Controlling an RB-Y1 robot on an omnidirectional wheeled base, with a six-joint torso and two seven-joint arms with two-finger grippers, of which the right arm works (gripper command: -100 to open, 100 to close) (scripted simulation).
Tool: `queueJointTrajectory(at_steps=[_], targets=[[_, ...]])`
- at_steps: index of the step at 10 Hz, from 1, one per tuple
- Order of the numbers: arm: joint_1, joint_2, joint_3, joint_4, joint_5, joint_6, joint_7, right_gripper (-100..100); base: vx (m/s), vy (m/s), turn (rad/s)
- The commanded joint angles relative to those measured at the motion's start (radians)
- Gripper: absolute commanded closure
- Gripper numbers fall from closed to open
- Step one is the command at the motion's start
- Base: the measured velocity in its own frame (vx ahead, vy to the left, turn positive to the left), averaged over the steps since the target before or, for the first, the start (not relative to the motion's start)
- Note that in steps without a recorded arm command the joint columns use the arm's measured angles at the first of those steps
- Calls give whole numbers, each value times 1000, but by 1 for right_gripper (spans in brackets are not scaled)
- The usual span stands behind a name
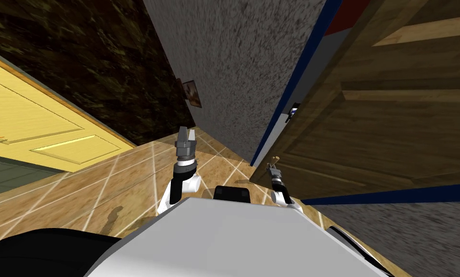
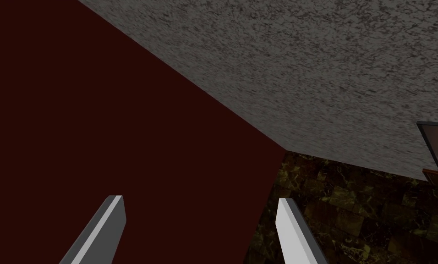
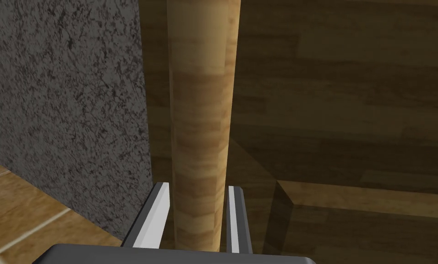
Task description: Pull the door open
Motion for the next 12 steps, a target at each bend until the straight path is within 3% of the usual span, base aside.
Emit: queueJointTrajectory(at_steps=[1,4,5,6,12], targets=[[9,-15,28,-3,10,-8,-23,100,-254,-51,98],[22,-45,71,-18,25,-23,-59,100,-221,-25,70],[15,-38,63,-7,23,-23,-55,100,-93,-10,14],[30,-57,91,-13,34,-42,-79,100,-189,-33,103],[67,-120,170,-33,68,-103,-151,100,-222,-60,85]])
